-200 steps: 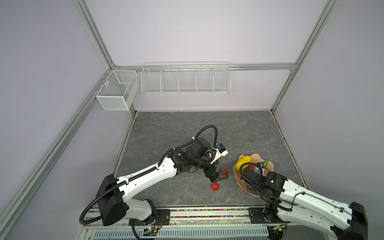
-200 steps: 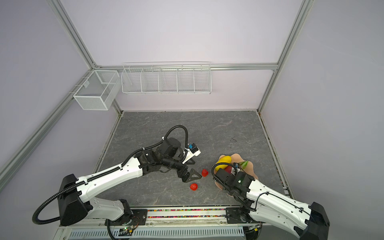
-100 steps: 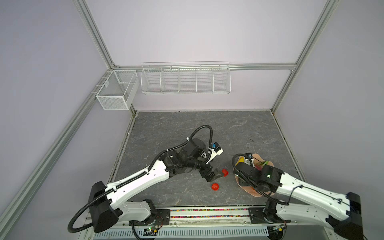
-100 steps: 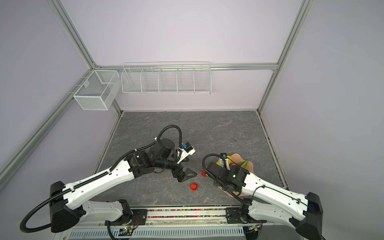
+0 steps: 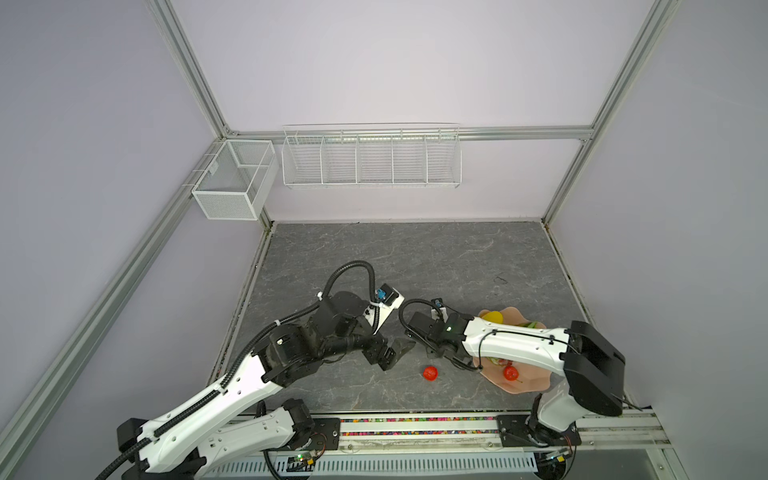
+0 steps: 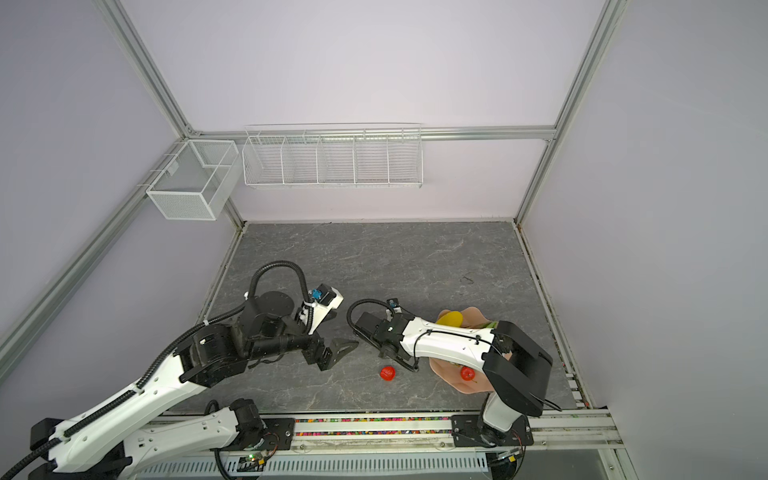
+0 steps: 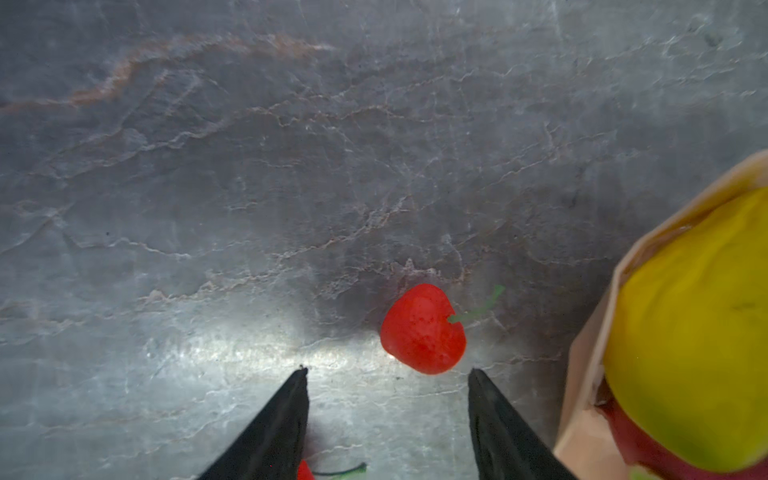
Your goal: Place and organize the fake fruits in the fruit bowl
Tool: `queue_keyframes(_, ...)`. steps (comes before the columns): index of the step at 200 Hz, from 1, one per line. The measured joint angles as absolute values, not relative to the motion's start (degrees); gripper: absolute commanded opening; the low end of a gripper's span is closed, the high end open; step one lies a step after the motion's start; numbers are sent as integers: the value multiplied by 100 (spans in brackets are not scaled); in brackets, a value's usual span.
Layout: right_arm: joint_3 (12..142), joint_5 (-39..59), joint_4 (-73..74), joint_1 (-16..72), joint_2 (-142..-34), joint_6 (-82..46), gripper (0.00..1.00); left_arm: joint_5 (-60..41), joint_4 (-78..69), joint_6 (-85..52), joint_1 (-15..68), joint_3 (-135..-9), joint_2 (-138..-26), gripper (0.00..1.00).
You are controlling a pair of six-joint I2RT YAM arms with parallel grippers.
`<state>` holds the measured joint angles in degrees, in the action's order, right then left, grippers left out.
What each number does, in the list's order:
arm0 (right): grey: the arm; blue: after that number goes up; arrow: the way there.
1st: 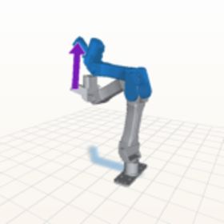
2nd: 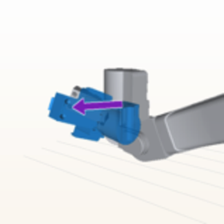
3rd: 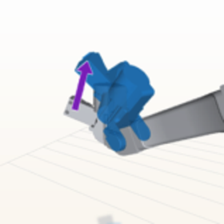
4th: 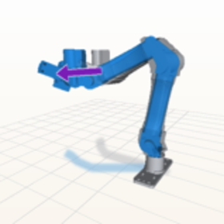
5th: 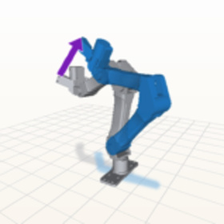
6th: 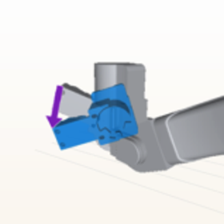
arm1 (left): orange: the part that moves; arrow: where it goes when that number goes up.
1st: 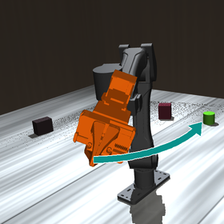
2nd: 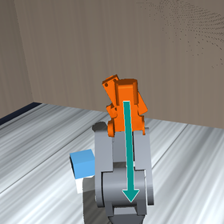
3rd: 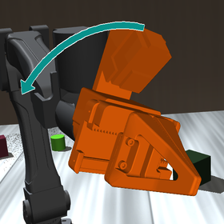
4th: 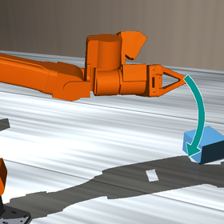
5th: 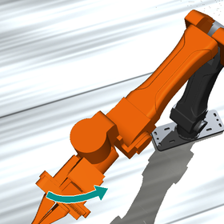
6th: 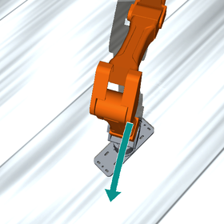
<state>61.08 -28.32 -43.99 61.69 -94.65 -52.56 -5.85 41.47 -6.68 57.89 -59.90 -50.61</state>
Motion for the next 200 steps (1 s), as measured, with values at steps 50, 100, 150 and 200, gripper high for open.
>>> queue_keyframes(50, 6084, -2563, -4327, 6165, -9754, -5765, 62, -294, 4429, -733, 5787, -5990, -4670, 99)
queue_keyframes(100, 6031, -2624, -4447, 6147, -9754, -6025, 62, -325, 4399, -725, 5787, -5988, -4823, 99)
queue_keyframes(150, 5896, -2637, -4386, 5684, -9754, -5977, 61, -425, 4394, -676, 5787, -5988, -4864, 99)
queue_keyframes(200, 5894, -2565, -4099, 5487, -9808, -5728, 60, -456, 4340, -574, 5787, -5988, -4877, 99)
